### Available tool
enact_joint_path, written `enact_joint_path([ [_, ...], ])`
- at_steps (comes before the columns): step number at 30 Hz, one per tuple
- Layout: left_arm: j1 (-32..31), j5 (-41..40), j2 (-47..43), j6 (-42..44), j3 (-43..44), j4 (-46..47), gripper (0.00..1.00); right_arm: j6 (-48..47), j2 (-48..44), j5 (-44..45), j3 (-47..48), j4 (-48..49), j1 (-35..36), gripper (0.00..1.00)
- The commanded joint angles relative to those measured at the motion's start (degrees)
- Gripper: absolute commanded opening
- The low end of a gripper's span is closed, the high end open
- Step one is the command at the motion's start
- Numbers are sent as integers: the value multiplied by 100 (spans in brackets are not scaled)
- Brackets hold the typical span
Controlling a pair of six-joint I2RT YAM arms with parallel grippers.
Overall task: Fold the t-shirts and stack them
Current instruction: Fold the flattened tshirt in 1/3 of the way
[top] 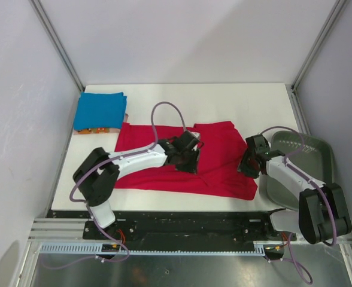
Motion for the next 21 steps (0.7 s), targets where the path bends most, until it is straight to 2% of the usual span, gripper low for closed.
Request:
enact_joint_path([
  [1,-418,362,367,-179,452,183,49,-97,127,15,105,324,-29,42],
  [7,-755,547,712,-334,646,282,49,-46,305,-55,126,461,23,39],
  [21,-1045,604,1203,-557,973,324,49,-69,422,20,197,502,35,36],
])
